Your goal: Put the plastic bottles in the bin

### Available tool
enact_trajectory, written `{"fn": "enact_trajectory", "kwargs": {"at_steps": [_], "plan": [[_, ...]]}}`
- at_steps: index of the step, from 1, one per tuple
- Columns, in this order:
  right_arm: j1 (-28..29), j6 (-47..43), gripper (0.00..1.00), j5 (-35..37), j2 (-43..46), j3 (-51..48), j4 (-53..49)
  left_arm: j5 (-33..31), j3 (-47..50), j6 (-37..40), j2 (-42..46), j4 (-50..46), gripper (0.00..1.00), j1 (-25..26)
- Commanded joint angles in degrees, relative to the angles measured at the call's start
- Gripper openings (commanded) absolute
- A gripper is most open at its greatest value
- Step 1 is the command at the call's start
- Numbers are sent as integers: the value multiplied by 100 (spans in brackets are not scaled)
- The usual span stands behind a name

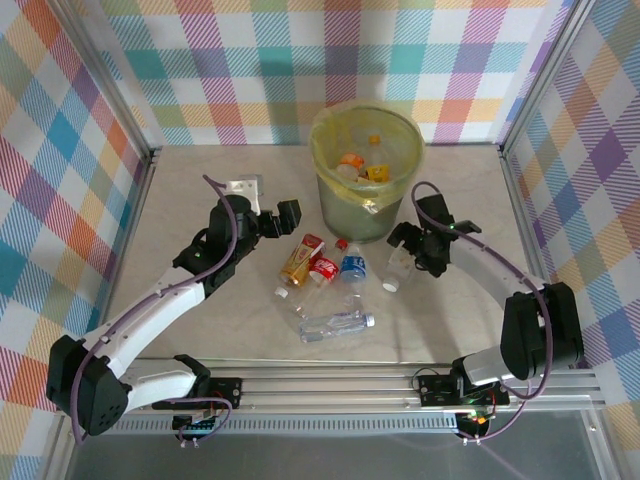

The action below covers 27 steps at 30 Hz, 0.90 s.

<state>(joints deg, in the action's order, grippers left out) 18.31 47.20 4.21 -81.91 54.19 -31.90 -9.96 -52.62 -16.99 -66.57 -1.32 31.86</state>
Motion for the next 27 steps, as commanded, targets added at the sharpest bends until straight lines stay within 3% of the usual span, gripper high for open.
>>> {"fn": "enact_trajectory", "kwargs": {"at_steps": [1,24,27], "plan": [[179,-220,100,-36,28,-22,-282,76,-12,-66,-36,141,100,31],[349,-569,100,586,-1535,425,-15,45,15,-85,15,129,100,30],[348,-607,91,642,-1560,419,-21,28,8,-75,34,98,100,31]]}}
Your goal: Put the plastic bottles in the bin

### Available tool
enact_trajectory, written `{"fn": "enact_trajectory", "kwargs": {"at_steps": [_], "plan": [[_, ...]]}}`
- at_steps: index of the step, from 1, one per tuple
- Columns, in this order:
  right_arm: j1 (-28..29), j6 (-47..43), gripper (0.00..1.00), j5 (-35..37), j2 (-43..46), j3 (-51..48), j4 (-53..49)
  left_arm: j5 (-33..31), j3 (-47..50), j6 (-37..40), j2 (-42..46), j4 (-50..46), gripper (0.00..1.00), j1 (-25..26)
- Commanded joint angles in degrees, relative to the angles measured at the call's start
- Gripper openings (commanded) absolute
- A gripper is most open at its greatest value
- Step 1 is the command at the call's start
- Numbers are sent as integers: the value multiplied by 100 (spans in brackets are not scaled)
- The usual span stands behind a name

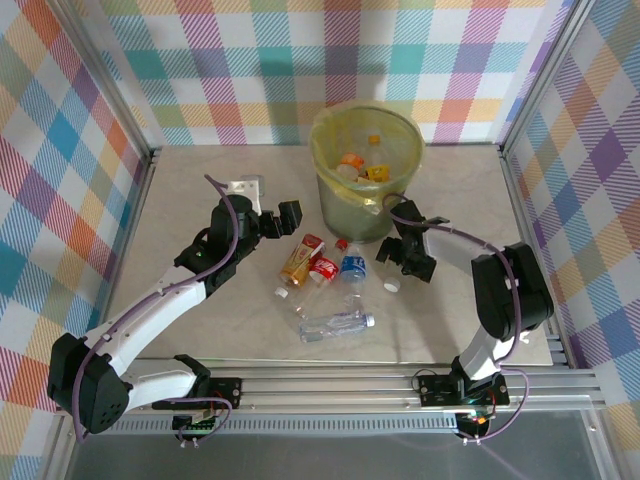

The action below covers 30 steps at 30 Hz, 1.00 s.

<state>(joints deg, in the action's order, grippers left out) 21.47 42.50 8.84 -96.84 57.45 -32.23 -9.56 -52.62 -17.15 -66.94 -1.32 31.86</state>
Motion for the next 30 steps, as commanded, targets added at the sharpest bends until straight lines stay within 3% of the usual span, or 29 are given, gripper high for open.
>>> {"fn": "enact_trajectory", "kwargs": {"at_steps": [1,12,18,24,30], "plan": [[32,-124,87,201,-27,72,2,-23,15,-54,89,90,100,26],[23,-133,64,1122,1300,8,-1018,-107,40,-40,178,17,100,31],[16,-340,58,1569,2392,519,-1845,-211,72,-58,238,-74,100,30],[12,-1186,53,1502,2796,1925,-2285,-309,155,-173,257,-111,100,28],[19,-2145,52,738,2071,3821,-2222,-356,182,-232,260,-183,100,30]]}}
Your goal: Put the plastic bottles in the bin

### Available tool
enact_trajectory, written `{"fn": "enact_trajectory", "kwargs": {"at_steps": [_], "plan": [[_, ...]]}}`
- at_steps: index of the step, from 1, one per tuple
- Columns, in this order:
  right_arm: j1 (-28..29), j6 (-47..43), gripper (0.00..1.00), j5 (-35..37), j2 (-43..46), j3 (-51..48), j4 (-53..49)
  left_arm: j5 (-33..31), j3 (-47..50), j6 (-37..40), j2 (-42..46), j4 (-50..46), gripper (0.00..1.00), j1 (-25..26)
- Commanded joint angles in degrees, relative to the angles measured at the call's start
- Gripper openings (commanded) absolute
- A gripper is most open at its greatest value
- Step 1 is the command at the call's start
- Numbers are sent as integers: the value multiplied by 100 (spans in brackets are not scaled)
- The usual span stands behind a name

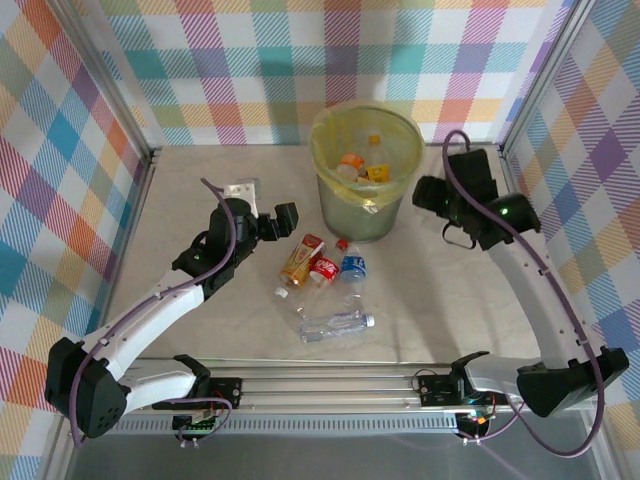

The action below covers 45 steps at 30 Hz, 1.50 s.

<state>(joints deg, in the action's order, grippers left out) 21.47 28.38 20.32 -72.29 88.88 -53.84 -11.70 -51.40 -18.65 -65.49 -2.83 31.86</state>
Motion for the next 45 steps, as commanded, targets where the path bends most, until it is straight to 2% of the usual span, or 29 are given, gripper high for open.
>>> {"fn": "enact_trajectory", "kwargs": {"at_steps": [1,4,11,19,27,35,45], "plan": [[15,-847,52,-560,-577,982,-48,-145,70,-97,120,-46,100,31],[22,-1245,52,-1067,-1249,1921,-26,-163,86,-135,158,-83,100,31],[23,-1807,52,-1621,-2953,3653,-96,-262,134,-269,308,-201,100,31],[32,-2199,53,-1710,-4612,5493,-930,-357,209,-321,492,-238,100,22],[32,-2241,59,-1608,-4893,5462,-1189,-412,220,-326,470,-340,100,24],[43,-2174,82,-1350,-4979,5315,-1321,-439,247,-305,446,-394,100,22],[50,-2179,96,-1115,-4859,5384,-1319,-309,319,-186,383,-453,100,22]]}}
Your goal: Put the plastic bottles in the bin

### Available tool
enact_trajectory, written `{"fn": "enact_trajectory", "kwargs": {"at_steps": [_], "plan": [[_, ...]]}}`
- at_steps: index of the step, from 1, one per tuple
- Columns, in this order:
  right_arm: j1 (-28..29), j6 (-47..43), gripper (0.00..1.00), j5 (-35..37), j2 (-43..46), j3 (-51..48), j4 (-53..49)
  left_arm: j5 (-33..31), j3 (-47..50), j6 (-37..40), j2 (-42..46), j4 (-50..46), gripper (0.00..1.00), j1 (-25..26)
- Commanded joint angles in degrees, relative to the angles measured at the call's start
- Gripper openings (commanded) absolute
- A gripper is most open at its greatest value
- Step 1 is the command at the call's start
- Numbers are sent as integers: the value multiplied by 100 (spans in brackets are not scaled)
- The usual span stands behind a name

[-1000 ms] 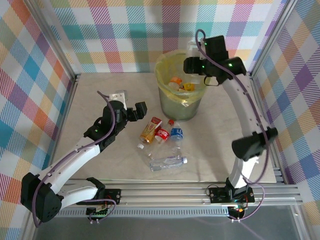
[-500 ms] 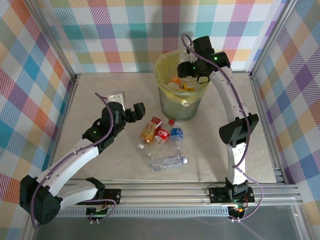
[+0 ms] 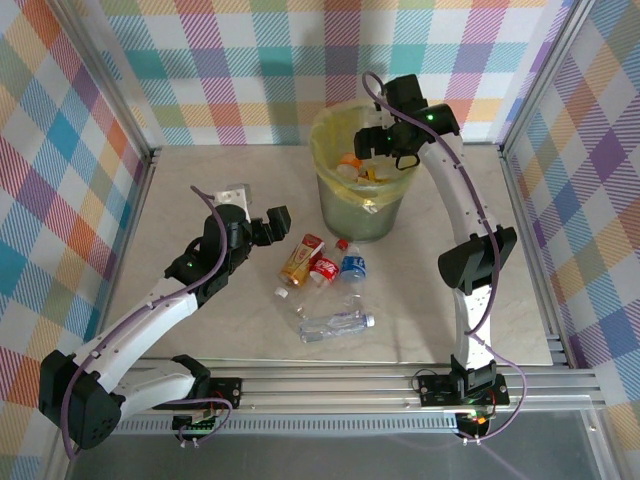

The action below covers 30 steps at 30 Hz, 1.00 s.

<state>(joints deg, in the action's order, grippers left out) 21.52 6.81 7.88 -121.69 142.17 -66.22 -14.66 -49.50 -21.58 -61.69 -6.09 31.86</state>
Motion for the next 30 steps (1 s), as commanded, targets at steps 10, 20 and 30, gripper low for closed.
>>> {"fn": "enact_trajectory", "kwargs": {"at_steps": [10,20,30], "plan": [[54,-22,100,76,376,152,-100,-29,295,160,127,-235,100,22],[90,320,100,-96,992,365,-252,432,137,644,-192,-757,100,22],[98,964,100,475,2547,-1741,301,1370,22,819,-1121,-937,97,22]]}}
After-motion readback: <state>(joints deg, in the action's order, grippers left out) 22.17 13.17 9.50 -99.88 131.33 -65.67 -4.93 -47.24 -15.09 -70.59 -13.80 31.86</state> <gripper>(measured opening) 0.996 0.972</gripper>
